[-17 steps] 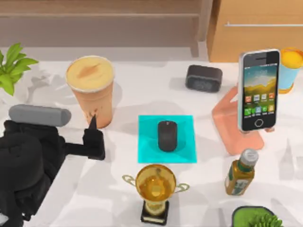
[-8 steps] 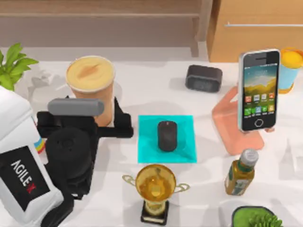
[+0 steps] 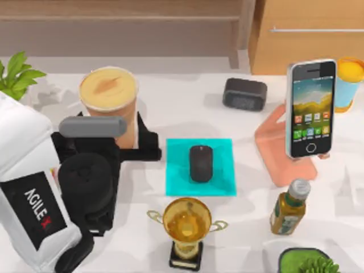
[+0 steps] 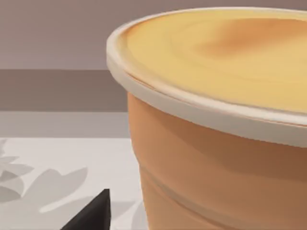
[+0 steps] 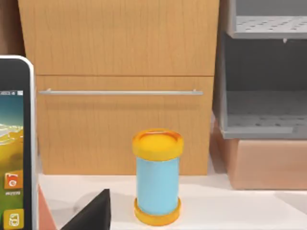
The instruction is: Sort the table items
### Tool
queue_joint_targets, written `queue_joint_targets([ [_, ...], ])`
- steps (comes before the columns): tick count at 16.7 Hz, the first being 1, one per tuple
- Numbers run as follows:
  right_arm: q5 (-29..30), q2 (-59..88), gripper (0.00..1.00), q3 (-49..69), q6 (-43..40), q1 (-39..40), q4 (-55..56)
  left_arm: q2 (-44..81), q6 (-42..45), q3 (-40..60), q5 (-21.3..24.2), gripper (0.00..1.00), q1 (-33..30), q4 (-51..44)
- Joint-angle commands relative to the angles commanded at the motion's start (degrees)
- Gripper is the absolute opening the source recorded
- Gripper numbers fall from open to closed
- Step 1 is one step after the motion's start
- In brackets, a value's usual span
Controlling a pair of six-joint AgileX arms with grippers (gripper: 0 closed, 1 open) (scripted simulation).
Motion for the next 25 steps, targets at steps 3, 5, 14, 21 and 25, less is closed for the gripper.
queue_joint_targets([
  [3,0.0,0.0,1.0,0.0,0.0,0.0,0.0,0.9,0.2,1.9,1.0,1.0,0.9,-0.8],
  [5,0.0,0.0,1.0,0.0,0.0,0.0,0.0,2.1,0.4,4.3,2.3,1.0,2.2,-1.9],
  [14,0.0,0.0,1.0,0.0,0.0,0.0,0.0,3.0,0.5,6.2,3.3,0.77,3.2,-2.8],
  [21,0.0,0.0,1.0,0.0,0.0,0.0,0.0,3.0,0.5,6.2,3.3,0.25,3.2,-2.8],
  [25,0.0,0.0,1.0,0.0,0.0,0.0,0.0,3.0,0.5,6.2,3.3,0.0,3.2,-2.8],
])
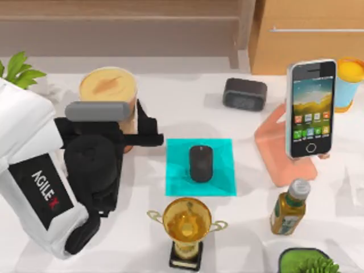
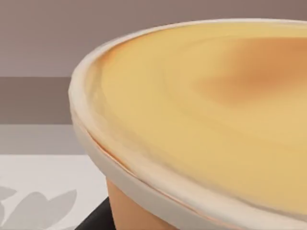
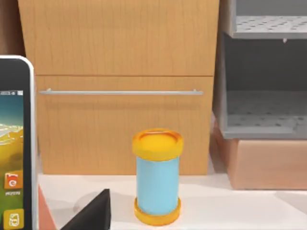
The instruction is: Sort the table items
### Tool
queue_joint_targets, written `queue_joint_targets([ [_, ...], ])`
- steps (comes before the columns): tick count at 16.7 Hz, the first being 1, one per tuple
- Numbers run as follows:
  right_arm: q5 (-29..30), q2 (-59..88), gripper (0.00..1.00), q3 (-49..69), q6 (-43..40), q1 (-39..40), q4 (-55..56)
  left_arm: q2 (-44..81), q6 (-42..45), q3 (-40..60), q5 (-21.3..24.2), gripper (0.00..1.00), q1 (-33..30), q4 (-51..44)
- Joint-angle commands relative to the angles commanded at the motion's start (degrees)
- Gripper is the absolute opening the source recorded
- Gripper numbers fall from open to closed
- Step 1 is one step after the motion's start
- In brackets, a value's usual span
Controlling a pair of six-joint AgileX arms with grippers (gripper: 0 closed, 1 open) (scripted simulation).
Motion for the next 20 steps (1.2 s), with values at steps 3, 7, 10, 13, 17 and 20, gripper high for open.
queue_joint_targets([
  [3,0.0,0.0,1.0,0.0,0.0,0.0,0.0,0.0,0.0,0.0,0.0,0.0,0.0,0.0],
  [7,0.0,0.0,1.0,0.0,0.0,0.0,0.0,0.0,0.0,0.0,0.0,0.0,0.0,0.0],
  [10,0.0,0.0,1.0,0.0,0.0,0.0,0.0,-0.9,0.1,-0.1,0.0,0.0,-0.1,-0.8],
  [13,0.0,0.0,1.0,0.0,0.0,0.0,0.0,-2.6,0.1,-0.2,0.0,0.0,0.0,-2.4],
  [17,0.0,0.0,1.0,0.0,0.0,0.0,0.0,-2.9,0.2,-0.1,-0.1,0.0,-0.1,-2.8],
  [20,0.0,0.0,1.0,0.0,0.0,0.0,0.0,-4.1,0.2,1.5,0.1,0.0,-0.3,-2.6],
])
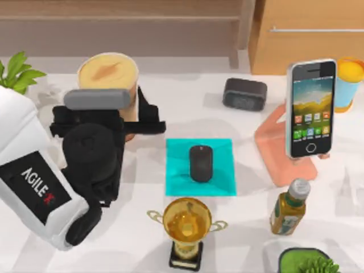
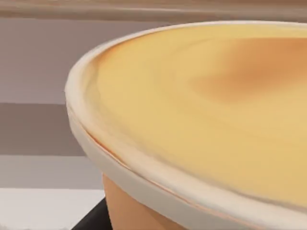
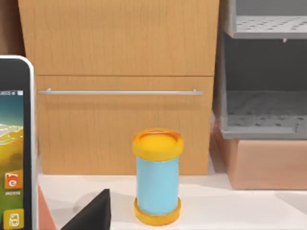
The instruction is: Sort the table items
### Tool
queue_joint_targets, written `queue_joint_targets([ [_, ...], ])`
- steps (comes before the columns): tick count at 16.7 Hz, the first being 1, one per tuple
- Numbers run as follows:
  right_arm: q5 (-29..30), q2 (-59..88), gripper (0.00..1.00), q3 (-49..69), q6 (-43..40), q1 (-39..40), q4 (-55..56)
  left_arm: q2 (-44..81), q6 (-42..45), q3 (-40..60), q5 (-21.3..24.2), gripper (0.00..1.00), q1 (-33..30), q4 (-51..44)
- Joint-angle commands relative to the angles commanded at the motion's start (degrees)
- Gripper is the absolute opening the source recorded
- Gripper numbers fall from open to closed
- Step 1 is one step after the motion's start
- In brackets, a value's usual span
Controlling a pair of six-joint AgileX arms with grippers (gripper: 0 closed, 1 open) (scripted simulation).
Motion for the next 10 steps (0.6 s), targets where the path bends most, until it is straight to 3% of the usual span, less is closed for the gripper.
queue_joint_targets([
  [5,0.0,0.0,1.0,0.0,0.0,0.0,0.0,-3.2,0.1,10.2,0.9,0.0,-0.7,-4.6],
  [10,0.0,0.0,1.0,0.0,0.0,0.0,0.0,-4.1,0.3,25.1,1.8,0.0,-0.7,-15.6],
])
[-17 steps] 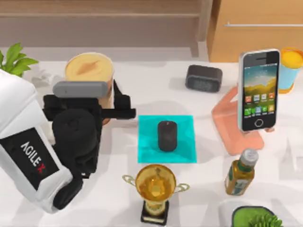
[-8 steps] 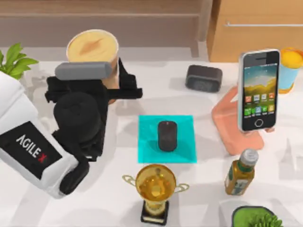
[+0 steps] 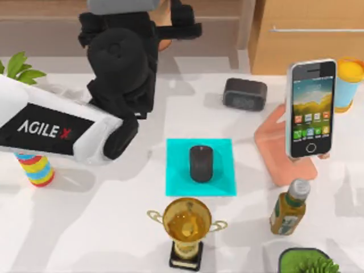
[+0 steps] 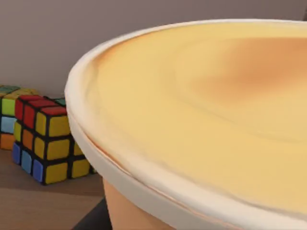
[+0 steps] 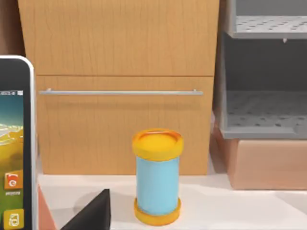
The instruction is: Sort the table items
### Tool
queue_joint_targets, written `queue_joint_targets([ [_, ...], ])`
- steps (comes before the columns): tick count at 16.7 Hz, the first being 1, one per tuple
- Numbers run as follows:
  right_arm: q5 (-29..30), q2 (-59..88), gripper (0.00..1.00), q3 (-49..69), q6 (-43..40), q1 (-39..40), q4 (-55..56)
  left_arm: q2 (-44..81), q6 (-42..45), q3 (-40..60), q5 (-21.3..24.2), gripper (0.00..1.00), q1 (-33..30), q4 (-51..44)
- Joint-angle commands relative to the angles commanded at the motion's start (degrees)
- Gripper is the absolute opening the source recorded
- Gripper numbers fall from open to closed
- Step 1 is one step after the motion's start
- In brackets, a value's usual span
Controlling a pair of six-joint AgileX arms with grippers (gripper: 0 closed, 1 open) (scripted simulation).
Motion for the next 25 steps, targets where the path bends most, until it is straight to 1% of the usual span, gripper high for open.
queue_joint_targets([
  [8,0.0,0.0,1.0,0.0,0.0,0.0,0.0,5.5,0.1,23.8,0.8,0.0,2.3,-24.1],
  [14,0.0,0.0,1.0,0.0,0.0,0.0,0.0,10.5,0.1,36.5,1.3,0.0,4.0,-39.2],
  [18,0.0,0.0,1.0,0.0,0.0,0.0,0.0,12.3,0.2,40.1,1.5,0.0,4.3,-44.0],
  [25,0.0,0.0,1.0,0.0,0.0,0.0,0.0,12.2,0.3,40.2,1.4,0.0,4.1,-44.2],
])
